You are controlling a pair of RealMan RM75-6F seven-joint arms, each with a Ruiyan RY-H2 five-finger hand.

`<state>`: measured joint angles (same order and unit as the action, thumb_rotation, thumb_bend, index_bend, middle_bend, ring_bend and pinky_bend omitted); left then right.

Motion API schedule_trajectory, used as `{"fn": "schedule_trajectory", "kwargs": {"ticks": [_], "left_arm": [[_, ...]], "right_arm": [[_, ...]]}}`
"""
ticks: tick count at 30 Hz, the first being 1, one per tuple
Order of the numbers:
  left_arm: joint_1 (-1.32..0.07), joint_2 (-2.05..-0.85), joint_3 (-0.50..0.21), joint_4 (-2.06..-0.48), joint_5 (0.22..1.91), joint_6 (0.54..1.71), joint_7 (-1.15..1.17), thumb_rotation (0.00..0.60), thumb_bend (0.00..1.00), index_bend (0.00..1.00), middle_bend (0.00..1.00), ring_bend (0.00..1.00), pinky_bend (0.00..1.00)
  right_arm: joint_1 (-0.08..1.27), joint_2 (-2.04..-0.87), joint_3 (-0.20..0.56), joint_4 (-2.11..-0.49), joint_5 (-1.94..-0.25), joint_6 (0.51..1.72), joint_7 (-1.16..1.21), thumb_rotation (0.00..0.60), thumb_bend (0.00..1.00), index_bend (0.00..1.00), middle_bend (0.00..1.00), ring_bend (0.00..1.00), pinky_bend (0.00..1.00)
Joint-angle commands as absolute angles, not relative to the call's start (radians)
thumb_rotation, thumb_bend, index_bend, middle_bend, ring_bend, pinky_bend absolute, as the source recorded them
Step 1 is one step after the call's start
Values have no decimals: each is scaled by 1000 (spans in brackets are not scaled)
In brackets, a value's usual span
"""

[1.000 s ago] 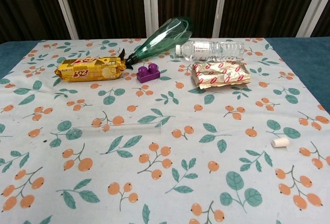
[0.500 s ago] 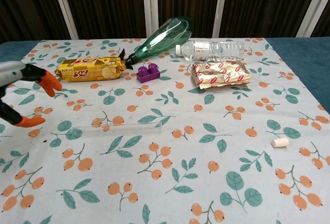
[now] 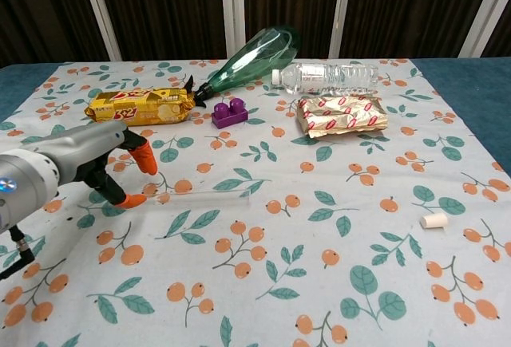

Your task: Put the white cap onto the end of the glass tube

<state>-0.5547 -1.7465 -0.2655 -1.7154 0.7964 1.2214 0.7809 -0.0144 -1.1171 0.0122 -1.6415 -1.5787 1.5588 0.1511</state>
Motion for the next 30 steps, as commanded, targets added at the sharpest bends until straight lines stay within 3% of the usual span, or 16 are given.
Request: {"fn": "schedule_trajectory", "kwargs": {"ticks": [1, 30], "left_arm": [[-584, -1784, -282, -1687, 761, 1239, 803, 600, 402, 420, 312, 0, 0], [-677, -1919, -280, -1601, 677, 1316, 870, 600, 406, 469, 313, 0, 0]], "right_arm": [[-14, -1117, 12, -1642, -1578, 1559, 153, 600, 311, 0, 0, 0, 0], [-16, -1111, 11, -1648, -1574, 1553, 166, 600, 310, 0, 0, 0, 0]]}}
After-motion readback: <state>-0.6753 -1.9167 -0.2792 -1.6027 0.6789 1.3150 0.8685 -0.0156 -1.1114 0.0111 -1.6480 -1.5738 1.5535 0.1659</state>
